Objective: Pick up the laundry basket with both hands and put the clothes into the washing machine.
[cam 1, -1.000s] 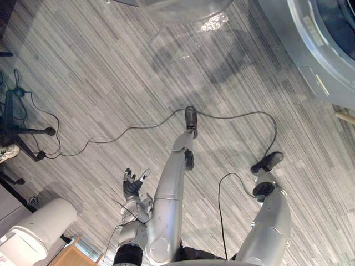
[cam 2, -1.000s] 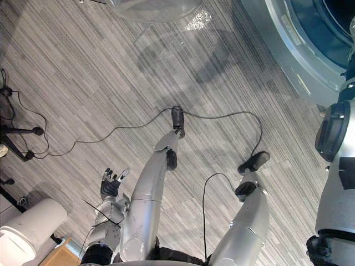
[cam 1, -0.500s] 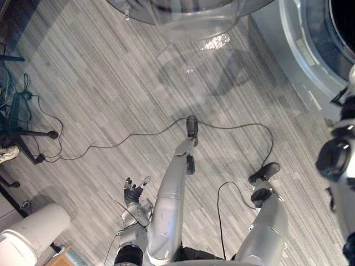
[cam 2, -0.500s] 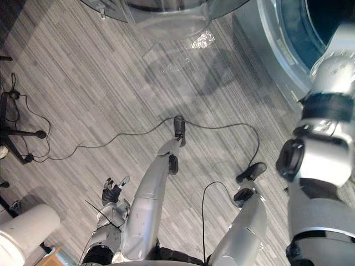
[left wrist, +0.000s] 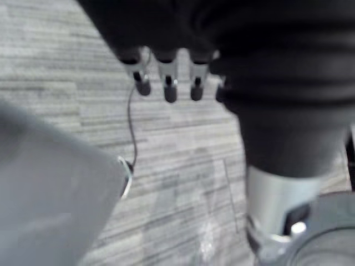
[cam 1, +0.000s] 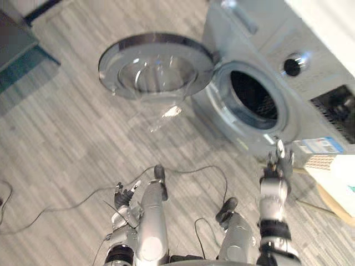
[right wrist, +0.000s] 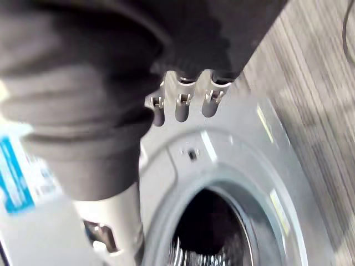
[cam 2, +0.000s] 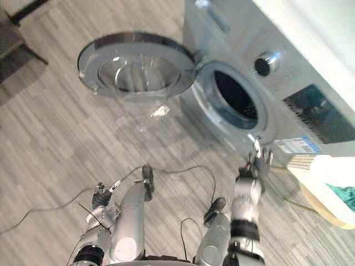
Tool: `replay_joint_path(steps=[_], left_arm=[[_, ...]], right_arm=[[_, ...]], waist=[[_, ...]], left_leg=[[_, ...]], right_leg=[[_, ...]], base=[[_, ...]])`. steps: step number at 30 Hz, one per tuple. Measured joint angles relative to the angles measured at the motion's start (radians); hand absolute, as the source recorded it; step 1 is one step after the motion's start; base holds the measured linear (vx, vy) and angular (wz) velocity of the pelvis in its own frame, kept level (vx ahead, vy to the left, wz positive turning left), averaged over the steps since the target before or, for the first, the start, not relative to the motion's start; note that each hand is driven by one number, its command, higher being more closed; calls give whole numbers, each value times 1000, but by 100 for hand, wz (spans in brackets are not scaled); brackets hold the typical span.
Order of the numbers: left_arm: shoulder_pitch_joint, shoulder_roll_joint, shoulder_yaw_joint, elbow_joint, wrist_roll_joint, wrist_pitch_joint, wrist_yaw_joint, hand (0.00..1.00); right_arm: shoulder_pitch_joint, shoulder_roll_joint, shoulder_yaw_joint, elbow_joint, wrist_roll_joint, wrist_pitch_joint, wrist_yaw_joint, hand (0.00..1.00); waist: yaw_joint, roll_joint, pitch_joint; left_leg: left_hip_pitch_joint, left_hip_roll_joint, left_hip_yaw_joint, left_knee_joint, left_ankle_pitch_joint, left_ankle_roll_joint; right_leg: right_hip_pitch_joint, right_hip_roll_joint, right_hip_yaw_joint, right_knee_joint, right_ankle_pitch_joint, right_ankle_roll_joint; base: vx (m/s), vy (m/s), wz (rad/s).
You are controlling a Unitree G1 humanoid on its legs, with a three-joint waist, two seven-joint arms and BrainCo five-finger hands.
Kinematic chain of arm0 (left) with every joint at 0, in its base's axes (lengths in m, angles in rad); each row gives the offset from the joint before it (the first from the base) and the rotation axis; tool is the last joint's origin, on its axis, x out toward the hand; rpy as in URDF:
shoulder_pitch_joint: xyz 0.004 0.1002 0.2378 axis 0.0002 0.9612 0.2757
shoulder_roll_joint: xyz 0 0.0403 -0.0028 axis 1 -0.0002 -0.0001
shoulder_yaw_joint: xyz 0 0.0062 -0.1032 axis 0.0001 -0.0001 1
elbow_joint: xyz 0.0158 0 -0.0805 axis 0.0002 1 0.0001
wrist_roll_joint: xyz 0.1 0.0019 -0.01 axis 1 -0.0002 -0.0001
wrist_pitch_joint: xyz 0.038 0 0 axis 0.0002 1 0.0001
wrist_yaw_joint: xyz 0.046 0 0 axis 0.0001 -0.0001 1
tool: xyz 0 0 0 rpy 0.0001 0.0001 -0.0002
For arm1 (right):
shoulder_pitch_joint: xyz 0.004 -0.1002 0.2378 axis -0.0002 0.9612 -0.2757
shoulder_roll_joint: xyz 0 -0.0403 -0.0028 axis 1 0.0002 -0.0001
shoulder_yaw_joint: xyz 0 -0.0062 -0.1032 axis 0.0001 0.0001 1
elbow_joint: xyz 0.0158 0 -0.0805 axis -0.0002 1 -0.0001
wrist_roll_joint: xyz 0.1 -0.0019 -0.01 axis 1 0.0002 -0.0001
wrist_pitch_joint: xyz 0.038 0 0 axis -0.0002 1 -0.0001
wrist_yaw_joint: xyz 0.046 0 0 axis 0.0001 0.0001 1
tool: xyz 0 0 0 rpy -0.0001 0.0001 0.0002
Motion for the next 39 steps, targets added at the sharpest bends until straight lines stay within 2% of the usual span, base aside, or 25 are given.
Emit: replay_joint_path(steps=[1, 3, 4, 6, 8, 10, 13, 17, 20, 23, 24, 25, 26, 27, 28, 29, 30, 31, 32, 33, 34, 35, 36, 37, 39], left_arm=[[2, 4, 1, 35, 18, 3, -7, 0], [14, 1, 7, 81, 59, 10, -22, 0], [19, 1, 8, 97, 78, 14, -24, 0], [34, -1, 19, 167, 127, 24, -40, 0], [41, -6, 65, 247, 172, 30, -42, 0], [56, -1, 78, 287, 202, 37, -42, 0], [83, 14, 76, 335, 239, 49, -42, 0], [85, 15, 60, 357, 248, 56, -44, 0], [95, 29, 26, 357, 248, 57, -48, 0], [99, 32, 5, 357, 246, 57, -62, 0], [102, 42, 10, 354, 242, 57, -62, 0], [110, 48, 17, 350, 241, 57, -62, 0], [128, 50, 43, 343, 229, 57, -62, 0], [139, 49, 76, 335, 198, 54, -62, 0], [138, 48, 82, 336, 194, 54, -62, 0], [138, 37, 96, 339, 190, 53, -64, 0], [134, 24, 113, 339, 191, 53, -66, 0], [133, 0, 137, 340, 191, 52, -73, 0], [137, -7, 140, 340, 191, 54, -77, 0], [154, -15, 147, 341, 194, 55, -81, 0], [173, -10, 149, 350, 201, 58, -81, 0], [185, -8, 157, 361, 204, 68, -81, 0], [205, -11, 186, 382, 212, 79, -81, 0], [211, -10, 216, 383, 208, 87, -81, 0], [216, -13, 235, 383, 210, 93, -80, 0]], right_arm=[[73, 22, -28, 55, -2, 1, 11, 0], [133, 35, -58, 153, 3, 9, 35, 0], [147, 42, -70, 191, 5, 13, 45, 0], [192, 44, -125, 327, 4, 24, 71, 0], [228, 47, -219, 479, 1, 51, 84, 0], [235, 43, -276, 575, -25, 69, 84, 0], [237, 36, -324, 657, -83, 93, 83, 0], [229, 16, -340, 696, -157, 121, 81, 0], [191, 10, -338, 696, -157, 121, 76, 0], [179, 14, -336, 723, -157, 121, 75, 0], [177, 16, -329, 741, -157, 122, 73, 0], [173, 16, -325, 752, -157, 122, 71, 0], [167, 6, -298, 767, -157, 121, 66, 0], [164, -7, -286, 767, -155, 119, 64, 0], [170, -14, -283, 768, -154, 117, 63, 0], [173, -36, -260, 768, -152, 109, 60, 0], [167, -54, -260, 764, -152, 103, 59, 0], [148, -86, -258, 758, -152, 92, 59, 0], [135, -99, -258, 753, -152, 88, 60, 0], [107, -108, -247, 741, -153, 83, 63, 0], [84, -99, -223, 727, -153, 82, 64, 0], [73, -91, -215, 721, -153, 80, 64, 0], [59, -63, -203, 710, -153, 80, 64, 0], [48, -30, -173, 701, -153, 79, 64, 0], [49, 1, -136, 673, -154, 78, 63, 0]], waist=[[-5, -17, -43], [-22, -24, -93], [-27, -24, -108], [-49, -18, -175], [-54, -16, -251], [-74, -15, -286], [-110, -1, -318], [-121, 12, -329], [-138, 13, -329], [-150, 27, -313], [-150, 24, -311], [-146, 29, -307], [-138, 43, -301], [-136, 57, -297], [-134, 57, -296], [-128, 57, -288], [-126, 57, -287], [-118, 82, -272], [-114, 97, -264], [-98, 118, -253], [-97, 136, -247], [-91, 145, -246], [-70, 144, -258], [-57, 105, -264], [-42, 76, -272]], left_leg=[[43, -5, 15, -36, 8, -11], [107, -13, 31, -80, 16, -24], [133, -16, 35, -94, 19, -28], [203, -18, 54, -138, 27, -41], [283, -24, 90, -213, 49, -61], [365, -39, 109, -306, 85, -74], [485, -50, 144, -454, 150, -89], [552, -45, 147, -494, 164, -94], [575, -30, 141, -483, 164, -94], [556, 24, 107, -376, 160, -98], [518, 74, 86, -260, 145, -91], [486, 106, 83, -177, 135, -74], [430, 179, 82, -13, 135, -3], [386, 230, 81, 85, 188, 97], [374, 237, 81, 106, 236, 123], [341, 237, 56, 169, 304, 94], [316, 207, 36, 229, 247, 46], [296, 93, -2, 295, 98, -45], [292, 24, -25, 294, 45, -58], [298, -82, -33, 213, -12, -39], [309, -148, -19, 69, -18, -19], [327, -163, -18, -21, -28, 3], [386, -171, -29, -124, -79, 60], [393, -192, -29, -165, -72, 53], [403, -207, -18, -190, -71, 62]], right_leg=[[28, 1, -1, -26, -18, -3], [81, 2, -7, -59, -24, -6], [102, 2, -10, -70, -25, -8], [158, 6, -22, -106, -25, -8], [188, 22, -10, -152, -28, -15], [230, 37, 12, -199, -27, -19], [256, 59, 59, -220, -21, -15], [264, 76, 119, -194, -12, 3], [268, 89, 143, -175, -23, -16], [304, 129, 150, -155, -64, -78], [318, 163, 175, -151, -89, -99], [321, 180, 185, -142, -108, -97], [335, 220, 197, -135, -169, -111], [349, 252, 204, -137, -193, -142], [355, 258, 212, -139, -196, -147], [356, 270, 242, -152, -196, -167], [359, 268, 260, -159, -194, -173], [357, 252, 287, -172, -192, -182], [355, 251, 301, -179, -186, -190], [349, 256, 320, -189, -175, -195], [347, 278, 327, -198, -169, -191], [346, 297, 333, -198, -169, -190], [335, 320, 362, -199, -172, -185], [325, 319, 393, -217, -171, -182], [334, 305, 398, -220, -168, -176]], base=[[16, -106, -13], [59, -102, -5], [85, -87, -5], [90, -92, -17], [106, -96, -35], [104, -81, -29], [112, -96, -33], [96, -59, -23], [81, -57, -18], [21, -118, 10], [-36, -150, -4], [-84, -212, -37], [-99, -287, -54], [-75, -292, -46], [-29, -292, -37], [-5, -168, -28], [3, -92, -46], [1, 17, -37], [23, 65, -62], [66, 71, -58], [69, 57, -59], [83, 58, -48], [100, 19, -40], [179, 9, -30], [225, -3, 2]])
